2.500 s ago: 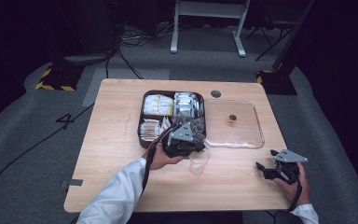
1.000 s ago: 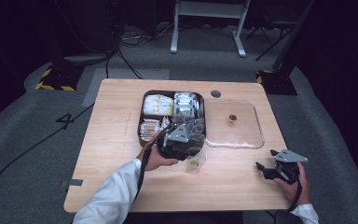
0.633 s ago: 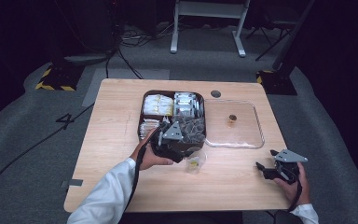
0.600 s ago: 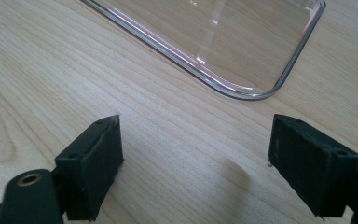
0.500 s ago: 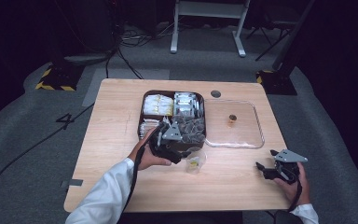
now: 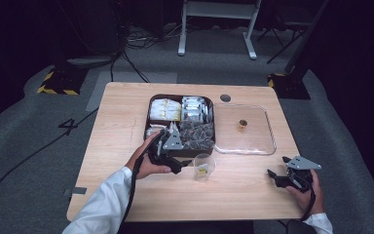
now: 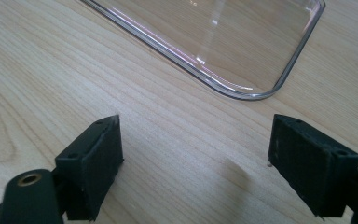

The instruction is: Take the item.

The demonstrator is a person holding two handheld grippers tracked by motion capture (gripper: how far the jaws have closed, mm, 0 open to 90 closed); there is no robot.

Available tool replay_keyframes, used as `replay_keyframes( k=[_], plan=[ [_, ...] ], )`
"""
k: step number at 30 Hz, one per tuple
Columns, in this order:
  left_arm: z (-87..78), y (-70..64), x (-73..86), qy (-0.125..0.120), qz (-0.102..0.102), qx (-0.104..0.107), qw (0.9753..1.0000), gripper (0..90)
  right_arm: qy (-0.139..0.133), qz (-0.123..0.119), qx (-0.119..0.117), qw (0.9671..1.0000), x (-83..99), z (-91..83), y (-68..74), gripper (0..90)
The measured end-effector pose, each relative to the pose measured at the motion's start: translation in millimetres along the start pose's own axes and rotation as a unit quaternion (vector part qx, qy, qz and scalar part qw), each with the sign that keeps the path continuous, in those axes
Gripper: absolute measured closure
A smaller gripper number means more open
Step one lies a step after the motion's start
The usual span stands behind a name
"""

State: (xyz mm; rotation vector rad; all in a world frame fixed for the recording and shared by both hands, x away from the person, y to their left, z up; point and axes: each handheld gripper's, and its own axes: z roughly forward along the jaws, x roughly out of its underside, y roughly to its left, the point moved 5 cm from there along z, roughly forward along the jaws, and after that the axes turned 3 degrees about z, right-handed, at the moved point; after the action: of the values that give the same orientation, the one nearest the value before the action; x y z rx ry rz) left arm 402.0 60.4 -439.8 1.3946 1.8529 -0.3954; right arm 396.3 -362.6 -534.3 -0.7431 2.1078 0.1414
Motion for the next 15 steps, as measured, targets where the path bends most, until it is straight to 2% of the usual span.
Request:
replay_keyframes(
  k=[7,15],
  plan=[
    [-9.1,2.1,14.2,0.017,0.004,-0.019,0.9997,17.7,0.0,0.0,0.0,1.0,0.0,0.0,0.0,17.8],
    [-18.0,3.1,35.6,0.032,-0.005,-0.038,0.9988,18.1,0.0,0.0,0.0,1.0,0.0,0.0,0.0,17.8]
  ],
)
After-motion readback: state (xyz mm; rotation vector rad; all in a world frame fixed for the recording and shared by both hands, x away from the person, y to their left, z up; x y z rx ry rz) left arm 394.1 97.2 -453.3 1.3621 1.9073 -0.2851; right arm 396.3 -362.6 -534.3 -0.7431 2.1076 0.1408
